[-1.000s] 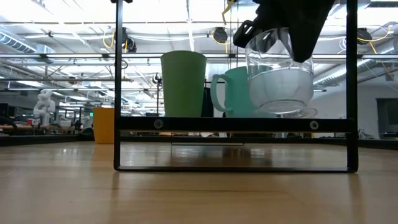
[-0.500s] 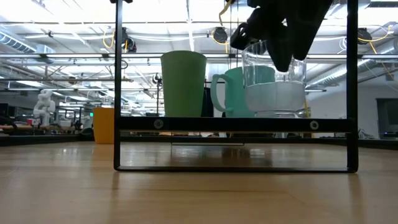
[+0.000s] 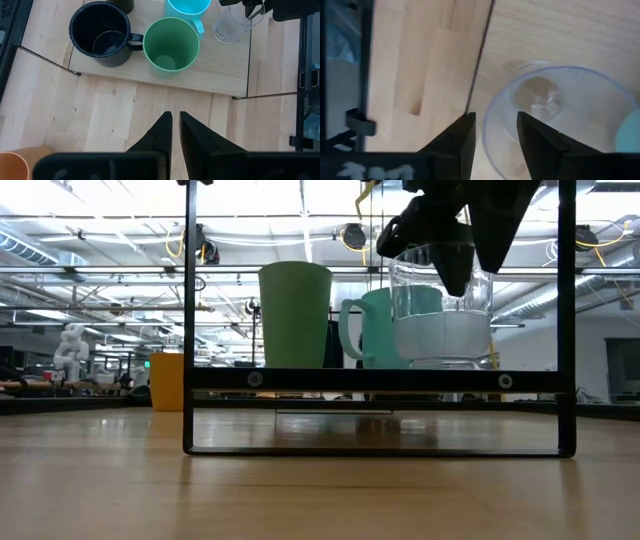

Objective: Stack small to large cups/mugs on shelf
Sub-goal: Put the transparent mug on the shelf, then put the yellow cup on the shelf

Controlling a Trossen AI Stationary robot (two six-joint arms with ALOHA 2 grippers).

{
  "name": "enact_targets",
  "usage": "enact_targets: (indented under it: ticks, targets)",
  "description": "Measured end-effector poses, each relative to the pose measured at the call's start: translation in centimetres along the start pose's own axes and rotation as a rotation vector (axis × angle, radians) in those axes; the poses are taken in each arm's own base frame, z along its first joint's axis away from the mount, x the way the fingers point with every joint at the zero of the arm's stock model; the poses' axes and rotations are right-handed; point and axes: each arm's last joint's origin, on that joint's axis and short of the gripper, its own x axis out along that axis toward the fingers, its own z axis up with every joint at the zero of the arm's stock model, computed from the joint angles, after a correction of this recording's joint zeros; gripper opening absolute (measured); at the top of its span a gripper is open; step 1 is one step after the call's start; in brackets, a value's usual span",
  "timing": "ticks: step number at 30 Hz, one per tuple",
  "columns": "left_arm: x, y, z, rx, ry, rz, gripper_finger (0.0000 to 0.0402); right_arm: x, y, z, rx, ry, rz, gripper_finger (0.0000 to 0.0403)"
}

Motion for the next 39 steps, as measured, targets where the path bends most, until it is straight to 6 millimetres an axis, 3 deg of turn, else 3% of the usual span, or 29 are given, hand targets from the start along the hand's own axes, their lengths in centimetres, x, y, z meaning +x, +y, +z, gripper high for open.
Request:
enact_targets:
  ticks: [10, 27, 39]
  targets:
    - [0.0, 0.0, 0.0, -0.004, 0.000, 0.000, 0.0033, -0.7, -0.4, -0.2, 0.007, -0.007, -0.045, 0.0166]
    - [0.0, 0.8, -0.1, -0.015, 0.022, 0.024, 0.0033, -6.5, 0.2, -2.1, 0.069, -0.179, -0.061, 0.0185]
    - [-0.6, 4.0, -1.9, -0.054, 0.203, 0.327, 0.0033, -11.3, 0.5, -4.7, 0.138, -0.327, -0.141, 0.0185]
